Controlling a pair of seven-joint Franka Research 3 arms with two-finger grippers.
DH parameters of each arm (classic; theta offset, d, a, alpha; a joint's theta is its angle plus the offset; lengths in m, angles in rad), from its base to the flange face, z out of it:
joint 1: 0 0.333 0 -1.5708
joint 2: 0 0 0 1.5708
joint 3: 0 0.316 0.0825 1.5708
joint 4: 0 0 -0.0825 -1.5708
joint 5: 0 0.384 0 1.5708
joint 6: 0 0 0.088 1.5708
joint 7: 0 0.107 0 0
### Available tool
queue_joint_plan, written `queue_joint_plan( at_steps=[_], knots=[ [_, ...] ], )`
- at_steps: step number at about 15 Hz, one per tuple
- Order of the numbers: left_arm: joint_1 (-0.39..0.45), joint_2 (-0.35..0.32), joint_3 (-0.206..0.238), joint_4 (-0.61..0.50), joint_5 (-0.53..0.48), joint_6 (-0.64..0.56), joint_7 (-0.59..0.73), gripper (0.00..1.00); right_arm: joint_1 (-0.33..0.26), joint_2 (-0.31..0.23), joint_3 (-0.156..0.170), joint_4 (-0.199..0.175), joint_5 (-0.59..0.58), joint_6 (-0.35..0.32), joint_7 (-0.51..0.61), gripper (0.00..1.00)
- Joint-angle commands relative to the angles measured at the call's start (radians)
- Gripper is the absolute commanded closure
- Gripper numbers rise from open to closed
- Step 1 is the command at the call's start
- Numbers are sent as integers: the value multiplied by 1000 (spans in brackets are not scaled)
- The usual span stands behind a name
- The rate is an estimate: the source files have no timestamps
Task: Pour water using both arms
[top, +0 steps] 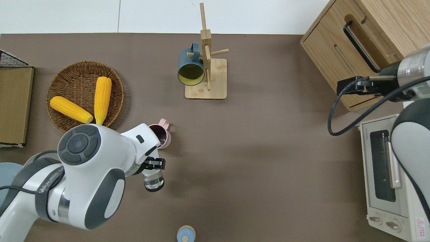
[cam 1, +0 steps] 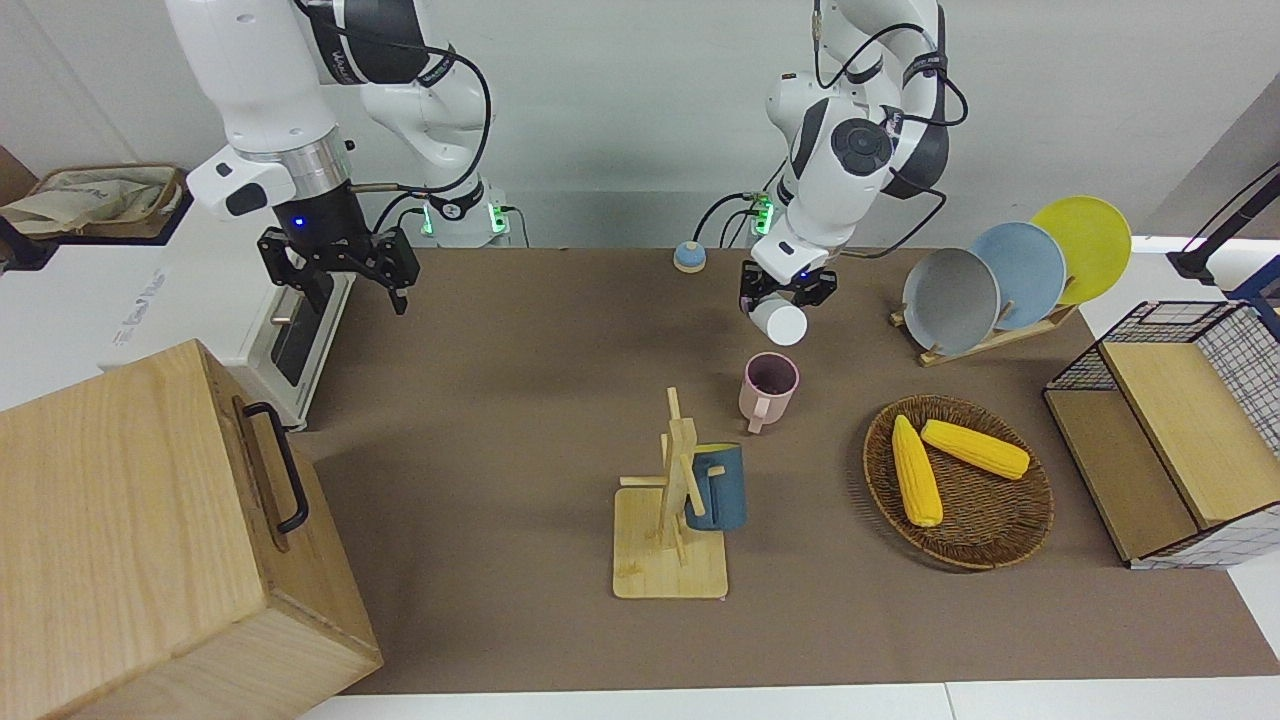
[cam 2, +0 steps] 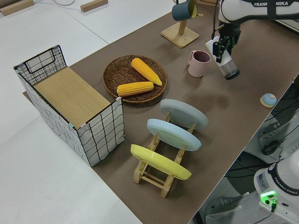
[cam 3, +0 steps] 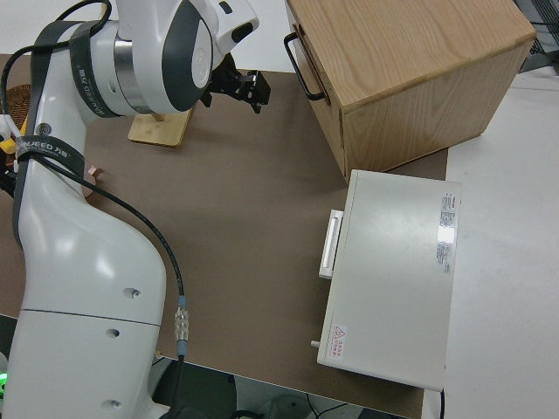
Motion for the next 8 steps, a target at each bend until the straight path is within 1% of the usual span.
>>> queue_joint_plan(
  at_steps=[1, 3, 4, 8],
  knots=[
    [-2, -120, 0, -103, 12, 57, -25, 1000, -17, -7, 10, -3, 8, 5, -22, 9],
    [-2, -123, 0, -110, 12, 58, -27, 1000, -17, -7, 10, -3, 8, 5, -22, 9],
    [-2, -138, 0, -126, 12, 73, -33, 1000, -17, -7, 10, -3, 8, 5, -22, 9],
    [8, -228, 3, -251, 14, 204, -39, 1000, -17, -7, 10, -3, 8, 5, -22, 9]
  ],
)
